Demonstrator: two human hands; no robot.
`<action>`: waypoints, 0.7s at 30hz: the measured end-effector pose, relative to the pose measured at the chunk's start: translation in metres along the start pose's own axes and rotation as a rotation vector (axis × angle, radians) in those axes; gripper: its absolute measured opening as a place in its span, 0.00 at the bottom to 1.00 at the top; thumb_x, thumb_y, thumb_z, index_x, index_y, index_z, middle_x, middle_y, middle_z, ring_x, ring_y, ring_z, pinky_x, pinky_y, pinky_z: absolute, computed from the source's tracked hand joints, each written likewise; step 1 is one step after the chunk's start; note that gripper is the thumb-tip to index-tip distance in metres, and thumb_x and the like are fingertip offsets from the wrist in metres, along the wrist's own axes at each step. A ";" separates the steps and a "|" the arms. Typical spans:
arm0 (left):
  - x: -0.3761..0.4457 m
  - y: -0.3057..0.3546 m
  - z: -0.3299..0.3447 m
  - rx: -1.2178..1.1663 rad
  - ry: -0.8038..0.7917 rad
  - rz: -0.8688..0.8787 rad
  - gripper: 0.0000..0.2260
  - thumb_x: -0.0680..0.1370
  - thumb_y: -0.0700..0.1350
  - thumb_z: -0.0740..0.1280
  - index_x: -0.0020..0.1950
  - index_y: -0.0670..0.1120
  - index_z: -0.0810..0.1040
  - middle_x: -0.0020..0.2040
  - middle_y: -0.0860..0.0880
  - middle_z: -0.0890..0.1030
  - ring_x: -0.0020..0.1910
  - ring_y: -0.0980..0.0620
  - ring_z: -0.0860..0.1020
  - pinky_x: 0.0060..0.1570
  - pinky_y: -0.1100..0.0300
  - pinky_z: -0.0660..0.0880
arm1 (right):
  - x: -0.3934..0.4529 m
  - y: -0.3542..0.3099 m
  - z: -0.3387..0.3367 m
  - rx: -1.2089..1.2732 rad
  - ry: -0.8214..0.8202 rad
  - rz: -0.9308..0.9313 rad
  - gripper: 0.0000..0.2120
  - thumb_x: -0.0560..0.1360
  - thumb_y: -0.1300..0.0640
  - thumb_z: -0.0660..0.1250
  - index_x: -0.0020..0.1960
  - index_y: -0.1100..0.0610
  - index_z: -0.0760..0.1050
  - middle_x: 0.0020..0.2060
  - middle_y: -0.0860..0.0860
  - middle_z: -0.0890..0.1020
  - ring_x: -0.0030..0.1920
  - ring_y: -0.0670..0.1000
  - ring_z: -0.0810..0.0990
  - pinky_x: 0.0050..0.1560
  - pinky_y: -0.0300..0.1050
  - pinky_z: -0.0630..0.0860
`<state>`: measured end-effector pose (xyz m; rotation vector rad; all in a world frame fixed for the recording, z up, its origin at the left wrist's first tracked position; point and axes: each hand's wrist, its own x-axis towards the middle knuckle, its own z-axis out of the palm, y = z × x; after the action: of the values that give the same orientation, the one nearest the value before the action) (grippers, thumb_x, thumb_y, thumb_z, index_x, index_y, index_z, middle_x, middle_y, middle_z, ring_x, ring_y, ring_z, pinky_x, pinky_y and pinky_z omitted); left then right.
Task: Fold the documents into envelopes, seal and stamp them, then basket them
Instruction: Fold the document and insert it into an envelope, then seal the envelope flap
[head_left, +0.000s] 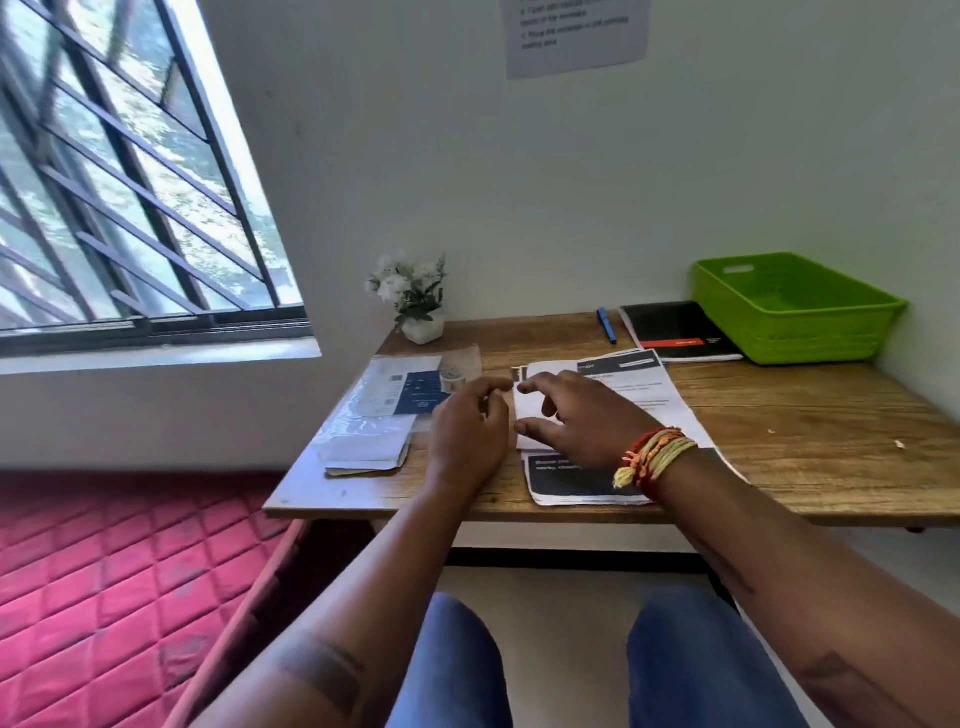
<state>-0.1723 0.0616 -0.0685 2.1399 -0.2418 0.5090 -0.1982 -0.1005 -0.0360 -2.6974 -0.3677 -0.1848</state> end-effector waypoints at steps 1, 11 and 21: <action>-0.004 -0.004 -0.009 0.019 0.019 0.002 0.12 0.83 0.44 0.64 0.61 0.53 0.84 0.55 0.54 0.85 0.54 0.54 0.81 0.56 0.57 0.77 | 0.002 -0.005 0.005 0.020 -0.001 -0.024 0.27 0.79 0.40 0.66 0.74 0.48 0.68 0.60 0.53 0.77 0.53 0.50 0.77 0.54 0.44 0.75; -0.037 -0.071 -0.101 0.195 0.285 -0.055 0.14 0.78 0.36 0.66 0.56 0.49 0.86 0.54 0.51 0.87 0.54 0.50 0.83 0.55 0.63 0.72 | 0.042 -0.086 0.072 -0.010 -0.024 -0.311 0.24 0.77 0.43 0.69 0.71 0.48 0.73 0.63 0.54 0.76 0.63 0.54 0.74 0.64 0.55 0.74; -0.049 -0.095 -0.114 0.217 0.333 -0.203 0.18 0.74 0.34 0.63 0.58 0.48 0.85 0.57 0.47 0.84 0.55 0.46 0.81 0.54 0.67 0.68 | 0.058 -0.119 0.103 -0.227 0.067 -0.367 0.18 0.80 0.43 0.62 0.62 0.52 0.80 0.58 0.53 0.77 0.59 0.57 0.77 0.53 0.53 0.79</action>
<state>-0.2133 0.2093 -0.1012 2.2145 0.2241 0.7880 -0.1687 0.0605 -0.0741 -2.8104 -0.8675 -0.4455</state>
